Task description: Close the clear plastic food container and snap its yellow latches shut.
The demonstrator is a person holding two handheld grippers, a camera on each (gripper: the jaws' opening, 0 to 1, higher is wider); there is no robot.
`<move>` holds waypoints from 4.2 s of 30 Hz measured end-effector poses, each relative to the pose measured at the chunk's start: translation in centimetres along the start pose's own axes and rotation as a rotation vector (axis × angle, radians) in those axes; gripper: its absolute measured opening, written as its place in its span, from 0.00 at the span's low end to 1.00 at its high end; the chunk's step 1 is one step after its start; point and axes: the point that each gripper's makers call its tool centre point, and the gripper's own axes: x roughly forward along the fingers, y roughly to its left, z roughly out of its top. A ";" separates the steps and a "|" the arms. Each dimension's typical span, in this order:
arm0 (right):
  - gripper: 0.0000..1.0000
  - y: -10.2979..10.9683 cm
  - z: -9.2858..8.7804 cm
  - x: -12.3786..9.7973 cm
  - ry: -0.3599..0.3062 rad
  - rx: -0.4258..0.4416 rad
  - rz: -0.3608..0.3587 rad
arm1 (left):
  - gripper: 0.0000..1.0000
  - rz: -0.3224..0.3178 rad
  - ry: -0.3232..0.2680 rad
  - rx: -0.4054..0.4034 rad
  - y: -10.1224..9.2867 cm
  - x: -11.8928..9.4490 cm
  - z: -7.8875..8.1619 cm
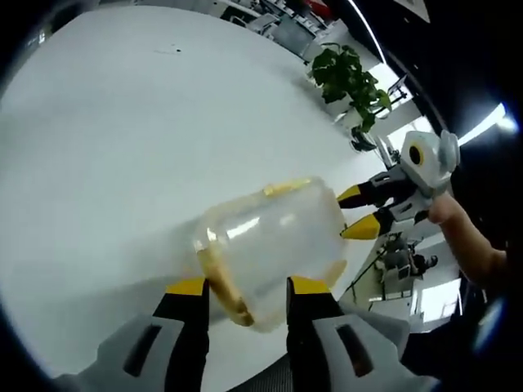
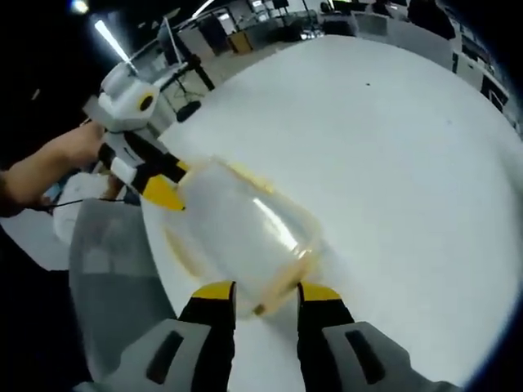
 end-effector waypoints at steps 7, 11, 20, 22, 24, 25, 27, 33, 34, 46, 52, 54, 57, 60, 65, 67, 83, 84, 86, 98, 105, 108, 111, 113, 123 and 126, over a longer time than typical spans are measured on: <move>0.26 0.1 0.1 0.1 0.023 -0.018 0.000 | 0.34 0.002 0.004 -0.008 0.0 0.1 0.1; 0.25 0.2 0.1 0.2 0.040 -0.018 0.009 | 0.31 -0.012 0.019 -0.027 -0.1 0.5 0.1; 0.20 0.3 -0.5 0.7 0.007 0.067 0.002 | 0.32 0.000 0.029 -0.008 0.4 0.5 0.0; 0.20 0.6 -0.8 0.8 0.006 0.073 -0.001 | 0.33 -0.006 0.028 0.004 0.6 0.5 0.4; 0.20 0.8 -0.8 0.6 -0.012 0.125 -0.015 | 0.33 -0.017 0.037 0.027 0.5 0.5 0.4; 0.20 0.8 -0.9 0.8 -0.014 0.138 -0.018 | 0.33 -0.019 0.035 0.032 0.5 0.5 0.5; 0.20 0.9 -0.8 0.8 -0.018 0.147 -0.025 | 0.34 -0.024 0.030 0.039 0.4 0.4 0.4; 0.21 1.1 -0.6 0.6 -0.009 0.168 -0.022 | 0.35 -0.025 0.012 0.037 0.3 0.4 0.5; 0.22 1.1 -0.6 0.4 -0.010 0.167 -0.019 | 0.35 -0.025 0.015 0.039 0.2 0.4 0.5; 0.25 1.6 -0.3 0.3 -0.023 0.052 -0.046 | 0.47 0.069 -0.012 0.132 -0.3 0.3 0.0; 0.25 1.6 -0.2 0.4 -0.020 0.065 -0.037 | 0.48 0.043 -0.047 0.027 0.4 -0.1 -0.4; 0.24 1.6 -0.2 0.4 -0.018 0.082 -0.030 | 0.52 0.017 -0.045 -0.066 1.2 -0.2 -0.9; 0.24 1.7 -0.2 0.4 -0.024 0.083 -0.025 | 0.59 0.038 -0.070 -0.082 2.6 -0.9 -0.9; 0.24 1.7 -0.3 0.3 -0.030 0.078 -0.023 | 0.51 0.030 -0.084 -0.038 2.0 -1.5 -0.6; 0.26 1.5 0.3 0.2 -0.042 -0.069 -0.060 | 0.52 0.084 -0.077 0.132 1.5 -1.8 0.5; 0.27 1.3 0.6 -0.1 -0.060 -0.123 -0.100 | 0.52 0.129 -0.054 0.240 1.9 -2.0 0.9; 0.31 1.4 2.8 -1.4 -0.101 -0.308 -0.046 | 0.50 0.072 -0.022 0.687 -1.5 -2.2 3.1; 0.31 1.6 2.9 -1.3 -0.098 -0.324 -0.043 | 0.49 0.068 -0.014 0.711 -1.7 -2.3 3.1; 0.31 1.9 2.9 -1.2 -0.097 -0.359 -0.035 | 0.48 0.050 -0.021 0.747 -2.2 -2.3 3.1; 0.32 4.1 3.6 0.2 -0.074 -0.494 -0.014 | 0.44 0.005 0.043 0.958 -4.0 -1.6 2.6; 0.31 4.9 4.3 1.1 -0.064 -0.520 -0.008 | 0.44 0.011 0.103 1.076 -4.6 -0.7 2.1; 0.31 5.0 4.6 1.3 -0.064 -0.523 -0.008 | 0.44 -0.003 0.104 1.077 -4.8 -0.5 2.2; 0.30 5.1 5.0 1.6 -0.064 -0.528 -0.011 | 0.41 -0.017 0.106 1.102 -5.2 -0.3 2.2; 0.30 5.3 5.0 1.8 -0.054 -0.544 -0.001 | 0.37 -0.021 0.121 1.130 -5.2 -0.1 2.1; 0.30 5.5 5.2 2.6 -0.042 -0.565 0.010 | 0.35 -0.021 0.161 1.168 -5.3 0.9 1.6; 0.31 5.5 5.4 2.7 -0.043 -0.563 0.013 | 0.35 -0.036 0.173 1.170 -5.5 1.2 1.2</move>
